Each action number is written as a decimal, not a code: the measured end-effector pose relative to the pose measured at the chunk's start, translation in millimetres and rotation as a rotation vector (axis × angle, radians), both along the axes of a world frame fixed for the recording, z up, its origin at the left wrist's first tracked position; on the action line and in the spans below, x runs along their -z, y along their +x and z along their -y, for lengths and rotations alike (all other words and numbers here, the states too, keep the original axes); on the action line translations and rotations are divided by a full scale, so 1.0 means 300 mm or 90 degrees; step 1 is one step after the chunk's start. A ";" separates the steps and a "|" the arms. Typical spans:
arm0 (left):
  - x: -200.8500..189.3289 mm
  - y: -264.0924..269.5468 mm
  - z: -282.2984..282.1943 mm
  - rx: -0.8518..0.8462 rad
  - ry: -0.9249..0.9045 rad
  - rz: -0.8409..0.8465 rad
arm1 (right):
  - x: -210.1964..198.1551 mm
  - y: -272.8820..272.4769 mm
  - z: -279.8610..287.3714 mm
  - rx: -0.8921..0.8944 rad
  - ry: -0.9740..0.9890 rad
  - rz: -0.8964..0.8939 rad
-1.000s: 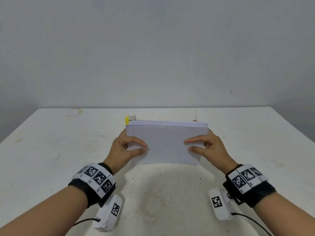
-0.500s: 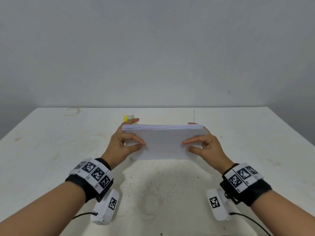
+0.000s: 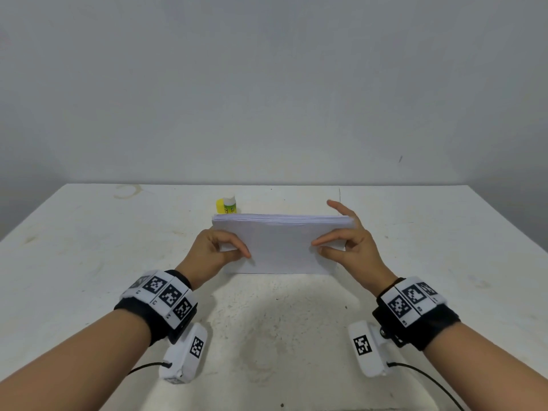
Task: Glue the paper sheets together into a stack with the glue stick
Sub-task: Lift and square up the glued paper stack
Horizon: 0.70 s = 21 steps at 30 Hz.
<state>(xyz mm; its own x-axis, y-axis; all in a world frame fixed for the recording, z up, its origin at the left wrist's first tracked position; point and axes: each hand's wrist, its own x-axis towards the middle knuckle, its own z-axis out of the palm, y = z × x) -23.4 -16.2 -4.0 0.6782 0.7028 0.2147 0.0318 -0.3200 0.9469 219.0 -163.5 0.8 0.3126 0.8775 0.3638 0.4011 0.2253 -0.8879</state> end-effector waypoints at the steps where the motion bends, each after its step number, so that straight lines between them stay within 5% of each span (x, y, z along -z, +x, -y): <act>1: 0.009 -0.004 -0.003 0.006 0.006 -0.013 | 0.002 0.003 -0.003 -0.003 -0.017 0.005; 14: 0.046 -0.017 -0.014 0.027 0.078 -0.131 | 0.028 0.018 -0.003 -0.044 -0.171 0.031; 21: 0.025 -0.023 -0.027 0.021 0.108 -0.088 | -0.030 0.041 0.006 -0.022 0.037 0.061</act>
<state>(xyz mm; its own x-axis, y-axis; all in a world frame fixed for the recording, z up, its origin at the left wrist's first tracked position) -30.2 -8.2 -11.5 0.7317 0.6411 0.2315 0.1439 -0.4772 0.8669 231.4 -165.3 9.6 0.2443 0.8635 0.4411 0.4747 0.2901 -0.8309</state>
